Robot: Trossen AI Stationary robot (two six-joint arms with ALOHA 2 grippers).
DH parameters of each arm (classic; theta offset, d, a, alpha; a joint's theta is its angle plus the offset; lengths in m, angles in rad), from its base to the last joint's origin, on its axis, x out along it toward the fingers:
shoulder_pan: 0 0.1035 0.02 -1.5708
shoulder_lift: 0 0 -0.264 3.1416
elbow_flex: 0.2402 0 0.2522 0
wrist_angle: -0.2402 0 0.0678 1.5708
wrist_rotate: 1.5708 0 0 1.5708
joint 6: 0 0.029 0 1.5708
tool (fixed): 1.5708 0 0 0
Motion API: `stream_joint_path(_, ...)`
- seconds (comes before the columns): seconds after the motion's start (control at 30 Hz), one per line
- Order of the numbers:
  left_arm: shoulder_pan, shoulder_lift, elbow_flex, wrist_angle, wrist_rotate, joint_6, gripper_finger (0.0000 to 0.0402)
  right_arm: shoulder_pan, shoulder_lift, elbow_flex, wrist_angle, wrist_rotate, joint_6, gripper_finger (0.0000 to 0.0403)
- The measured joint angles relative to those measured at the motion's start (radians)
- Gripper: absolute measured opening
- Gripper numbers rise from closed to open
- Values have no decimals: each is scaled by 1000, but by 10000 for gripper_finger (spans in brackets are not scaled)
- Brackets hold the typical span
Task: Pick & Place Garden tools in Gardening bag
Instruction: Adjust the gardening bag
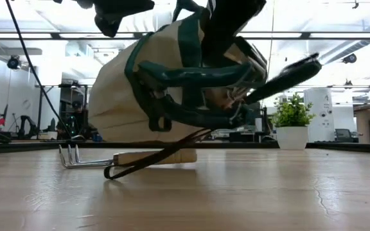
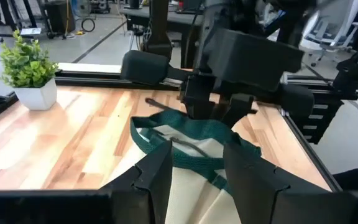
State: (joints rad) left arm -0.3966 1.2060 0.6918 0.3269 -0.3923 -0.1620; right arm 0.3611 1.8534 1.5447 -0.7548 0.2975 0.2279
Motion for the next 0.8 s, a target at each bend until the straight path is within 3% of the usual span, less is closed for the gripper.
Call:
stream_joint_path(0.23, 5, 4, -9, -1, 3, -4, 147, -91, 0, 77, -120, -237, 39, 8)
stream_joint_path(0.53, 5, 67, -5, 92, 22, 116, 147, -175, 1, 74, -148, -297, 15, 8)
stream_joint_path(0.8, 3, 93, 1, 145, 105, 238, 147, -213, 5, 72, -133, -361, 37, 8)
